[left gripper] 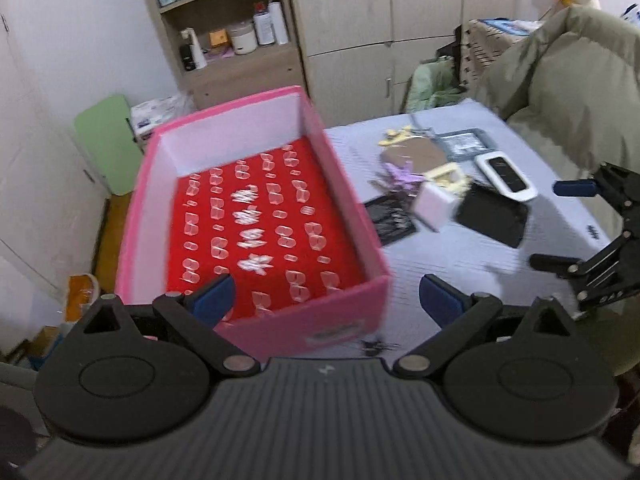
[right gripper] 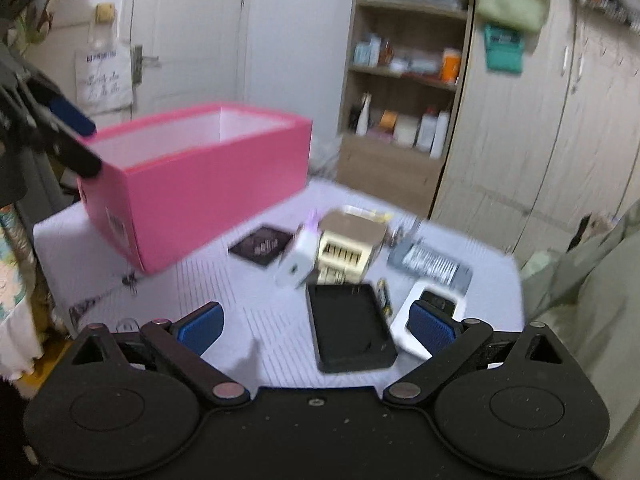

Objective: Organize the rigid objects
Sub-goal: 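Move the left tool over the pink box while the right tool grasps the black tray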

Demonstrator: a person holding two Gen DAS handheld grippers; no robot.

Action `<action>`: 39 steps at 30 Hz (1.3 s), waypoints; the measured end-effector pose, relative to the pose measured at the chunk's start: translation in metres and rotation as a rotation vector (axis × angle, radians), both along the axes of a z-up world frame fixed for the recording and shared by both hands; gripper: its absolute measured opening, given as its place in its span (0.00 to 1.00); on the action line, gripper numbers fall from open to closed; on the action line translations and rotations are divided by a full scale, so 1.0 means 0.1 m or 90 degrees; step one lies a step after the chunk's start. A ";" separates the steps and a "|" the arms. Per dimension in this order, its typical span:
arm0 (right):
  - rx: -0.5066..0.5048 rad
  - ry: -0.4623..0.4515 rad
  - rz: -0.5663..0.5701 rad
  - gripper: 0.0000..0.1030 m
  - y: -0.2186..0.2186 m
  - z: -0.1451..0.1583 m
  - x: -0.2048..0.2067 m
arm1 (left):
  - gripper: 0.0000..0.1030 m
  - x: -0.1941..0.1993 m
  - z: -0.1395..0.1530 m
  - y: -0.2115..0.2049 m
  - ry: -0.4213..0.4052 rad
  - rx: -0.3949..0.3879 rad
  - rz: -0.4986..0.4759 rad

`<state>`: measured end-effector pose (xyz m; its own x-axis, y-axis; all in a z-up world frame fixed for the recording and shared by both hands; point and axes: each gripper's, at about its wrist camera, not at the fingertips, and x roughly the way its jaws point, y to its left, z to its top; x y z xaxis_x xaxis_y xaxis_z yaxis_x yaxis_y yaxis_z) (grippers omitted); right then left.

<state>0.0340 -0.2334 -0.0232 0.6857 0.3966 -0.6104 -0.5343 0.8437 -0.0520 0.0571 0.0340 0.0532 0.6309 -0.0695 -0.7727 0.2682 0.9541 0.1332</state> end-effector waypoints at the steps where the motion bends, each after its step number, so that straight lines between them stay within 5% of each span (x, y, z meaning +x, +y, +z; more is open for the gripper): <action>1: 0.004 0.013 -0.001 0.94 -0.02 -0.02 0.05 | 0.97 0.05 0.02 0.05 0.000 0.006 0.004; 5: 0.026 0.030 -0.031 0.61 -0.10 -0.05 0.26 | 0.97 0.27 0.08 0.31 0.015 0.005 0.024; 8: 0.007 0.053 -0.019 0.63 -0.09 -0.09 0.40 | 0.97 0.43 0.15 0.55 0.018 -0.011 0.045; 15: -0.059 0.117 0.017 0.74 0.05 -0.24 0.67 | 0.96 0.84 0.07 0.95 0.055 0.059 0.100; 21: -0.092 0.127 0.024 0.75 0.12 -0.33 0.76 | 0.84 1.17 -0.21 1.26 0.129 0.066 0.131; 23: -0.098 0.129 0.024 0.75 0.13 -0.32 0.80 | 0.71 1.22 -0.30 1.35 0.150 0.055 0.139; 30: -0.122 0.145 0.014 0.85 0.22 -0.33 0.92 | 0.57 1.29 -0.50 1.41 0.162 0.024 0.115; 31: -0.124 0.146 0.009 0.84 0.23 -0.32 0.92 | 0.56 1.32 -0.53 1.41 0.161 0.022 0.115; 33: -0.123 0.147 0.020 0.66 0.28 -0.28 0.90 | 0.56 1.37 -0.60 1.42 0.159 0.019 0.114; 37: -0.172 0.123 0.036 0.66 0.41 -0.23 0.81 | 0.49 1.45 -0.68 1.48 0.175 -0.008 0.117; 39: -0.155 0.162 0.047 0.66 0.39 -0.24 0.87 | 0.49 1.42 -0.66 1.51 0.153 -0.026 0.135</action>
